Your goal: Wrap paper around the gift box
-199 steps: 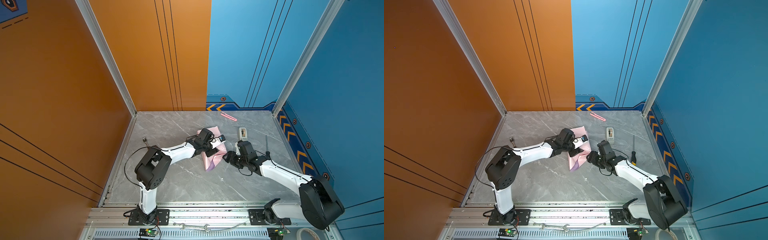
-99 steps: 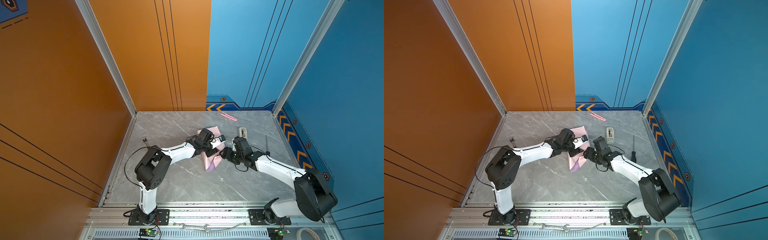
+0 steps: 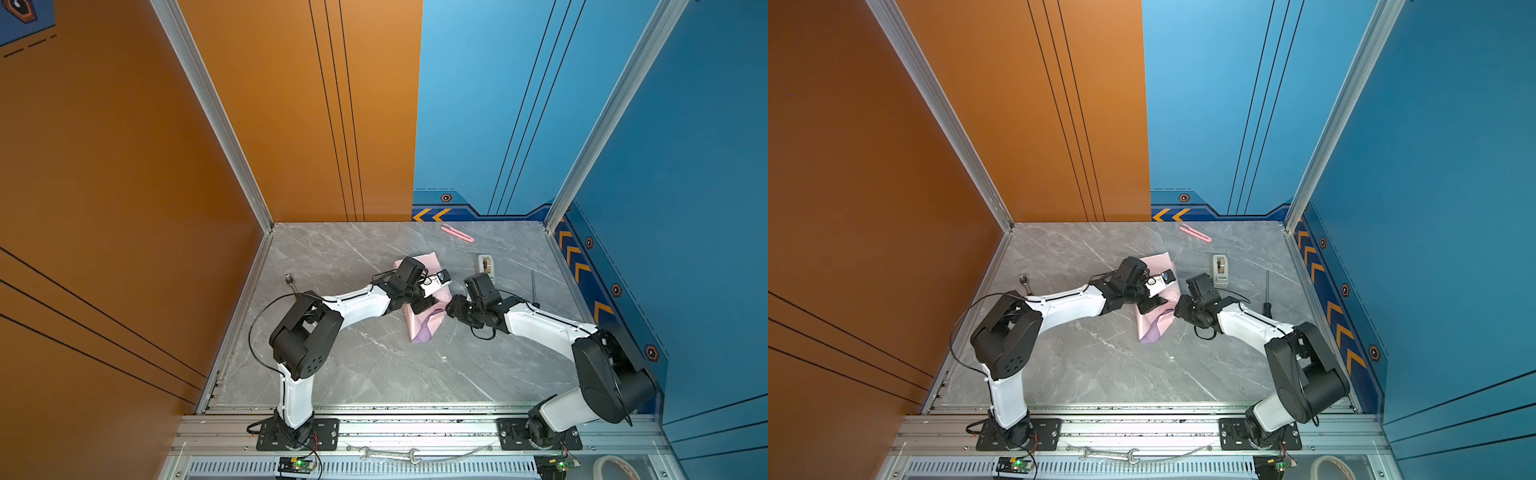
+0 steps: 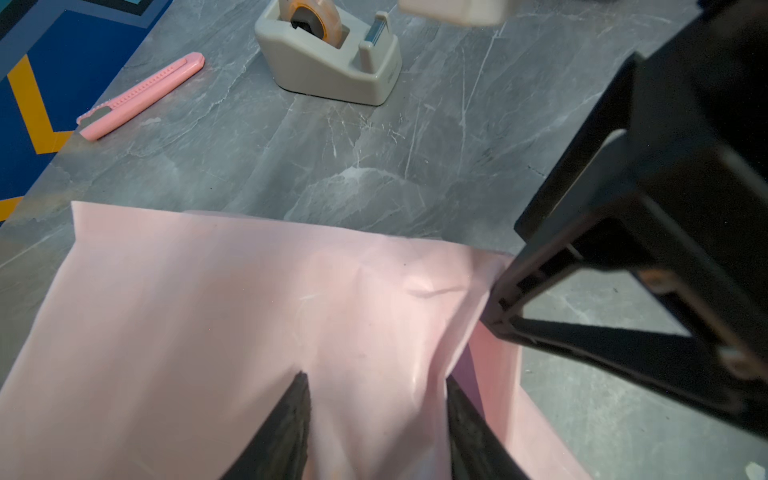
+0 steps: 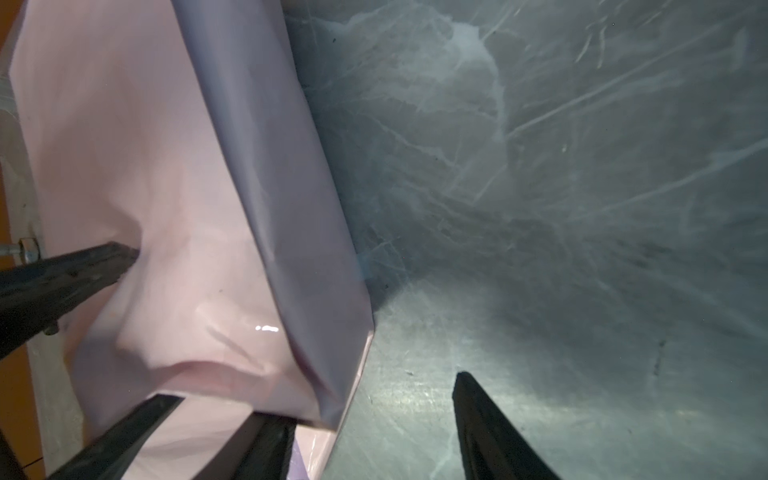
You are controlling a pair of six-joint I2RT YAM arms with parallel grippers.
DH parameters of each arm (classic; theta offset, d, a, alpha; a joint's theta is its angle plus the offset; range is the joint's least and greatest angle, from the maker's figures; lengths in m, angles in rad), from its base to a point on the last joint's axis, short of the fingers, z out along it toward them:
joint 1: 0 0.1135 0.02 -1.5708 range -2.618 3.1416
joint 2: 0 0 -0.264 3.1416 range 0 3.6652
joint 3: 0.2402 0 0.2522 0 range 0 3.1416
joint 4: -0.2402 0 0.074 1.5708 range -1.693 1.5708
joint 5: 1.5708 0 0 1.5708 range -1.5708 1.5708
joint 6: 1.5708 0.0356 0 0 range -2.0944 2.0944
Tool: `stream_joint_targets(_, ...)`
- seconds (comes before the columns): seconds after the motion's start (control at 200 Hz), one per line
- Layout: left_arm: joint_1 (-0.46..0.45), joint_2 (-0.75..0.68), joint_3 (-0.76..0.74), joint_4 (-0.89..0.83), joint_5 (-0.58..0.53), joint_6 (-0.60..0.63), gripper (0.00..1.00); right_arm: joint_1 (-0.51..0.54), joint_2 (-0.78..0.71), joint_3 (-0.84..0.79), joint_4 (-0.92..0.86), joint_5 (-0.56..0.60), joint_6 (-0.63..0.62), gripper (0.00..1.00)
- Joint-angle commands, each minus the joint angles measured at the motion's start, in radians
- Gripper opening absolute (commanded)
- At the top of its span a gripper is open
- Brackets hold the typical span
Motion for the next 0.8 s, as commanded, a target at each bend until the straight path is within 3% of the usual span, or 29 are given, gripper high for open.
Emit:
stream_joint_targets(0.0,0.004,0.009,-0.03,-0.057,0.048,-0.022,0.49,-0.018,-0.004,0.031,-0.119,0.071,-0.05,0.61)
stream_joint_targets(0.22,0.004,0.008,-0.031,-0.059,0.045,-0.022,0.49,-0.043,-0.056,0.049,-0.227,0.134,-0.136,0.61)
stream_joint_targets(0.461,0.004,0.007,-0.033,-0.057,0.045,-0.023,0.49,-0.068,-0.037,0.057,-0.091,-0.112,-0.215,0.62)
stream_joint_targets(0.576,0.004,0.008,-0.033,-0.057,0.046,-0.024,0.49,-0.064,0.032,0.093,-0.094,-0.151,-0.247,0.6)
stream_joint_targets(0.696,0.004,0.007,-0.034,-0.058,0.045,-0.022,0.49,-0.067,0.109,0.148,-0.185,-0.151,-0.297,0.49)
stream_joint_targets(0.796,0.005,0.007,-0.035,-0.058,0.043,-0.022,0.49,-0.071,0.118,0.183,-0.294,-0.072,-0.346,0.39)
